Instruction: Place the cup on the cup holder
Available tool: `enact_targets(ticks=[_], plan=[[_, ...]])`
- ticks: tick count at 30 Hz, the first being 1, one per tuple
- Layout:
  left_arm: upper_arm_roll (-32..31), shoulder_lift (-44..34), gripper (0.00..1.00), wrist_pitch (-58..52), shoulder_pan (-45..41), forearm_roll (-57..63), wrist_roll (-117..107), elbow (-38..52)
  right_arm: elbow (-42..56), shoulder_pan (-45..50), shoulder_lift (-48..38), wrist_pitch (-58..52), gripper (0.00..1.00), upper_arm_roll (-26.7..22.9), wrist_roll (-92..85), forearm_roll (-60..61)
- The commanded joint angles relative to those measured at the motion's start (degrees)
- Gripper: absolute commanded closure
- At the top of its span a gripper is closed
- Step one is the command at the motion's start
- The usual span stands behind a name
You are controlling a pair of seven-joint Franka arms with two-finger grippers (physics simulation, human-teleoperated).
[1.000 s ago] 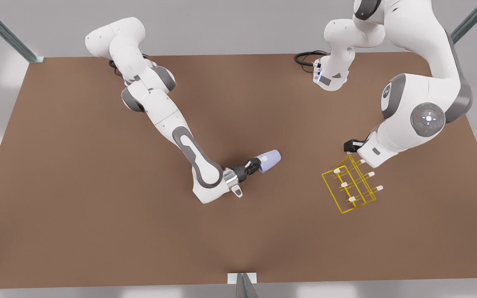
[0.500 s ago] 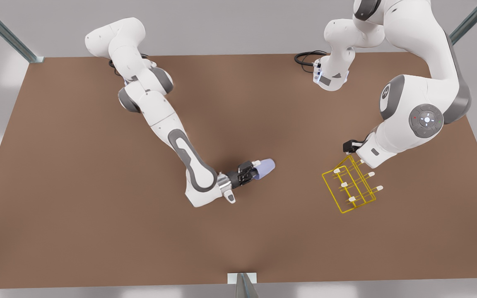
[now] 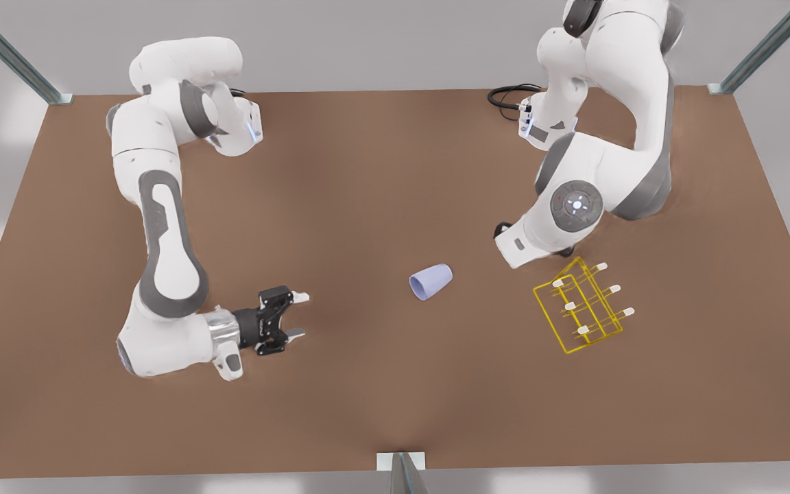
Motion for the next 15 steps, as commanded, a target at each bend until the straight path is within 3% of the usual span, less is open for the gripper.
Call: enact_targets(ticks=[1, 3, 4, 5, 6, 7, 10, 15], plan=[[0.0, 4.8, 0.00, 4.5, -5.7, -0.3, 8.7, 0.0, -0.2, 0.1, -10.6, -10.7, 0.00, 0.7, 29.0, -24.5], [0.0, 7.5, 0.00, 9.1, -5.7, -0.3, 27.1, -1.4, -0.1, 0.1, -16.2, -17.8, 0.00, 0.2, 42.2, -37.1], [0.1, 7.1, 0.00, 17.0, -5.5, -0.3, 29.7, -7.1, -0.3, 0.6, -17.4, -17.9, 0.00, 0.7, 45.1, -45.0], [0.5, 6.1, 0.00, 23.6, -5.4, -0.3, 31.8, -11.8, -8.9, -0.2, -22.6, -11.2, 0.00, 0.2, 45.5, -48.2], [0.6, 4.2, 0.00, 31.0, -5.3, -0.6, 31.9, -17.4, -29.8, -1.0, -33.8, 4.6, 0.00, -2.4, 46.3, -48.1], [0.6, 3.5, 0.00, 37.2, -5.4, -2.4, 31.6, -20.6, -37.4, -1.8, -37.8, 8.3, 0.00, -2.6, 51.2, -47.9], [0.5, 3.0, 0.00, 49.6, -5.4, -5.4, 31.5, -26.3, -36.8, -4.1, -37.1, 4.4, 0.00, -2.5, 52.2, -48.5], [0.3, 4.7, 0.00, 50.1, -6.3, -5.1, 45.8, -26.5, -30.3, -8.8, -30.8, 7.2, 0.00, -2.7, 52.0, -48.4]])
